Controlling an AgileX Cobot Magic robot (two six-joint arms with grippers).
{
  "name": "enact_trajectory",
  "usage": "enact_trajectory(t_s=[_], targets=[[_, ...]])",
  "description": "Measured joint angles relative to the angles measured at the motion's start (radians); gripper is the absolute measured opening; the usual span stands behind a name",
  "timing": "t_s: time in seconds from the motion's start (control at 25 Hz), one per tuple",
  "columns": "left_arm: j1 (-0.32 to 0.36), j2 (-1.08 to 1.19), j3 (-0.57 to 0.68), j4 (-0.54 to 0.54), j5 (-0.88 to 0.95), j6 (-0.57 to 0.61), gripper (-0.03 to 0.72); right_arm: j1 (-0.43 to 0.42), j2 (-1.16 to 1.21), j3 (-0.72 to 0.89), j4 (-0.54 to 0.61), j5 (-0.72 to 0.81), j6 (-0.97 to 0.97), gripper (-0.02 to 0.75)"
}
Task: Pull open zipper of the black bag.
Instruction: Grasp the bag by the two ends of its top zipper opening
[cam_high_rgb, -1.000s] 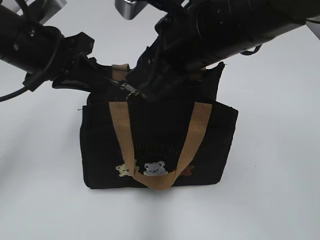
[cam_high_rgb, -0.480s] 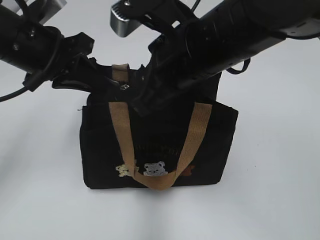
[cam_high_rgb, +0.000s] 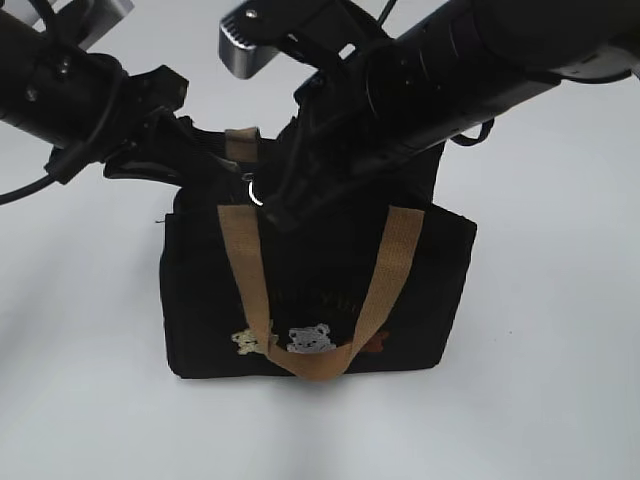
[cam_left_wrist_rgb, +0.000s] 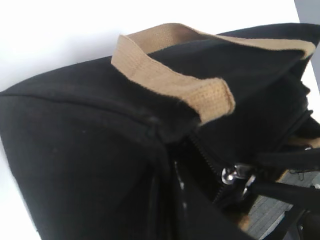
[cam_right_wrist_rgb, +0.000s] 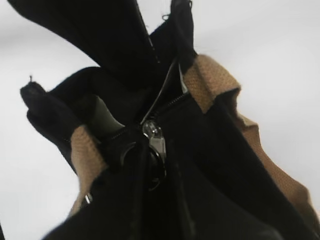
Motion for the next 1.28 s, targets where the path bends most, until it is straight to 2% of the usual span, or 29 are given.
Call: enact_trajectory(t_s=[0.24,0.4,0.64,1.0,1.28], targets=[[0.000,0.000,0.000,-0.001,0.000,0.000,0.008,-0.001,-0.016,0.000,-0.065,0.013,0.000,0.074],[0.000,0.000,0.000,-0.005,0.000,0.000,0.008,-0.035,-0.065,0.000,-0.092,0.075,0.001,0.074],[0.000,-0.005,0.000,-0.015,0.000,0.000,0.007,-0.164,-0.114,0.000,-0.095,0.199,0.003,0.074],[0.000,-0.008,0.000,-0.004,0.000,0.000,0.007,-0.411,-0.128,0.000,-0.103,0.366,0.043,0.073],[0.000,-0.008,0.000,0.000,0.001,0.000,0.013,-0.438,-0.129,0.000,-0.061,0.395,0.106,0.085]])
